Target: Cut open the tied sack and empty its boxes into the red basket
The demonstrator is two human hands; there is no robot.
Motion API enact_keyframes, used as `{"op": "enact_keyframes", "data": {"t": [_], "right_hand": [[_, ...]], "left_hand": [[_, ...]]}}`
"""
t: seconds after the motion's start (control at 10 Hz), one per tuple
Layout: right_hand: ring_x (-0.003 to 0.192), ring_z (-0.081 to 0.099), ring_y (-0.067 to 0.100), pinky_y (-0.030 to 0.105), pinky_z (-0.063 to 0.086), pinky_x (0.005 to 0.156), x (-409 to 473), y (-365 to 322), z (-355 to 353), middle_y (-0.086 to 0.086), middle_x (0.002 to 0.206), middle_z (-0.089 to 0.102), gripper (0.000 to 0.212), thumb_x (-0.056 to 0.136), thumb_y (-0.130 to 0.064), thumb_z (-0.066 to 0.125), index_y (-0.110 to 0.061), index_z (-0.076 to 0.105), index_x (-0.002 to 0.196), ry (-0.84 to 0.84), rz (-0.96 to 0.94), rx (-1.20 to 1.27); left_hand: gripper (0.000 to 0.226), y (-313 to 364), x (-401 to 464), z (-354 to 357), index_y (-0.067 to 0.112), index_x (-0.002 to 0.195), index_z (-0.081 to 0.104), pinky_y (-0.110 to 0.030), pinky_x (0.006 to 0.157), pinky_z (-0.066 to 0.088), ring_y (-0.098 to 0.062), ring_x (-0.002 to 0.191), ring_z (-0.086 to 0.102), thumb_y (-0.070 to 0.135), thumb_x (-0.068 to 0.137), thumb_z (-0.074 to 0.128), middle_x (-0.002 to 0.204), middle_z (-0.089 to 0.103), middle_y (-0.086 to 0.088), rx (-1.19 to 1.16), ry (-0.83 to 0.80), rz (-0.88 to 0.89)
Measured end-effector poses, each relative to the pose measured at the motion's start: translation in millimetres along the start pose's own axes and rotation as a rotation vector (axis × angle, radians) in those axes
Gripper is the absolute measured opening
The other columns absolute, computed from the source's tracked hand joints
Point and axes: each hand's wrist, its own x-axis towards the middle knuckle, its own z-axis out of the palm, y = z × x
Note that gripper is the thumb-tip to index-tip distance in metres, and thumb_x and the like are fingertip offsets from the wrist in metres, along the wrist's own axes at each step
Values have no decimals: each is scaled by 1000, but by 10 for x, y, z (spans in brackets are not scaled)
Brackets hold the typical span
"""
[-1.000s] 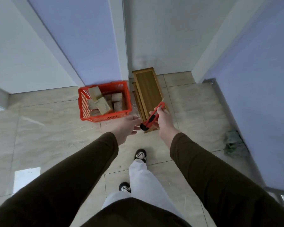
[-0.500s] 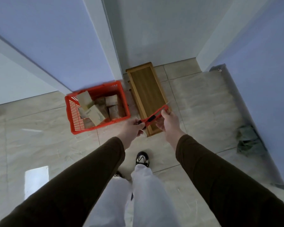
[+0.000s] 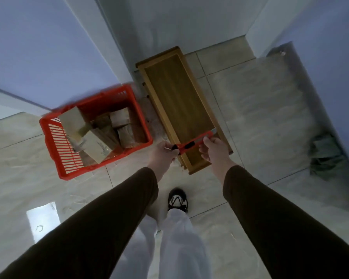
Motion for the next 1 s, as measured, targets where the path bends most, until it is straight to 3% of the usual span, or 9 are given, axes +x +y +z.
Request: {"op": "enact_keyframes", "data": {"t": [0.4,0.6,0.7,0.9,1.0], "right_hand": [[55,71,5,19,54,50,727,207,53,-1,81,77,16,104,-34,64,-19,67,100,58,-38,-91],[62,75,11,24,59,58,782,209,84,1,77,79,17,105,-33,61,-17,67,101,18,-24,-79],[61,76,11,26,60,60,803,225,109,2,78,79,16,106,-33,61,-18,65,102,29,-19,-66],[63,75,13,29,61,64,753,204,84,5,85,78,15,105,-35,62,-21,60,103,40,-3,-81],[68,73,14,29,61,67,650,172,56,5,88,75,10,104,-30,64,-20,61,105,42,-4,-150]], "left_hand": [[10,-299,665,229,19,93,67,-29,71,52,-19,83,65,12,98,70,96,72,-7,7,30,-36],[18,-319,718,291,21,89,60,-31,68,55,-17,76,64,12,95,75,87,68,-3,30,78,-35],[15,-333,735,319,22,91,62,-38,80,61,-18,81,67,16,95,75,90,71,-4,55,66,-46],[15,-321,690,298,23,91,62,-40,84,61,-19,83,66,17,96,74,92,71,-5,42,55,-42],[16,-266,616,222,25,90,60,-34,76,57,-17,81,64,19,98,72,91,68,-2,72,55,-34]]}}
